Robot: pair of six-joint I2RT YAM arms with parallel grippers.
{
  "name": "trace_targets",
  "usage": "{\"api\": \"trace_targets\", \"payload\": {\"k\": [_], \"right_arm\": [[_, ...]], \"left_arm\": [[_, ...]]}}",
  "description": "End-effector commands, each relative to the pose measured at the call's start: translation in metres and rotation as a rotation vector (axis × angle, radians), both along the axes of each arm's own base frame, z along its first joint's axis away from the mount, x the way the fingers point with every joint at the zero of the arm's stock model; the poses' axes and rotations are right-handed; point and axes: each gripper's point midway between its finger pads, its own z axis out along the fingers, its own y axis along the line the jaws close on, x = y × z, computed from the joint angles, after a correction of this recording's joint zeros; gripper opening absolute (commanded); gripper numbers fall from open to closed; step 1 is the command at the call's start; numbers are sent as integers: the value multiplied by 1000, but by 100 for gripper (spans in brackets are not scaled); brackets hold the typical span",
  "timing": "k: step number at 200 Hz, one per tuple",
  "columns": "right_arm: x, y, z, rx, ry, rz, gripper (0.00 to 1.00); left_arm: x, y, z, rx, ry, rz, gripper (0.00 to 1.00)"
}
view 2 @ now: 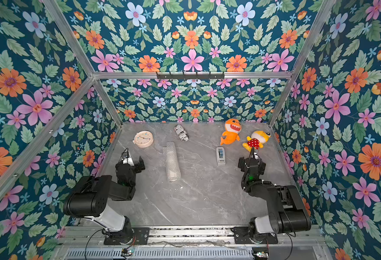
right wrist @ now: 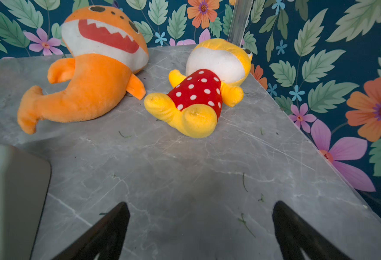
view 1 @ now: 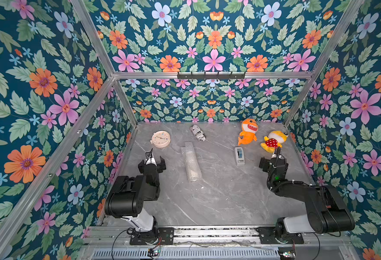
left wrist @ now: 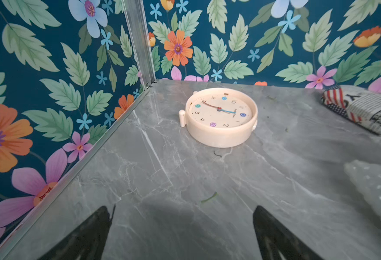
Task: Wrap vases in bubble wrap
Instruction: Reset both arms
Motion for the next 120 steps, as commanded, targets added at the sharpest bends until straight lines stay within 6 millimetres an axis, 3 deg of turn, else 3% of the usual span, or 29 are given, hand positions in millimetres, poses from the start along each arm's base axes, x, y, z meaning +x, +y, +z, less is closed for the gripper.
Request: {"api": "trace_targets", "payload": {"k": [1, 50, 61, 80, 120], "right_arm": [[6, 3, 18, 7, -88, 18, 98], [-11, 22, 15, 13, -193, 147, 99], [-9, 24, 24, -50, -269, 146, 99], [-10, 28, 15, -17, -192, 157, 99], [-7, 25, 18, -23, -209, 150, 99]], "left_arm": [[3, -3, 12, -5, -51, -10, 100], [3, -3, 12, -4, -50, -10, 100], [3, -3, 11, -5, -49, -10, 100], [3, -3, 12, -6, -51, -10, 100], [4, -4, 12, -3, -49, -13, 100]]}}
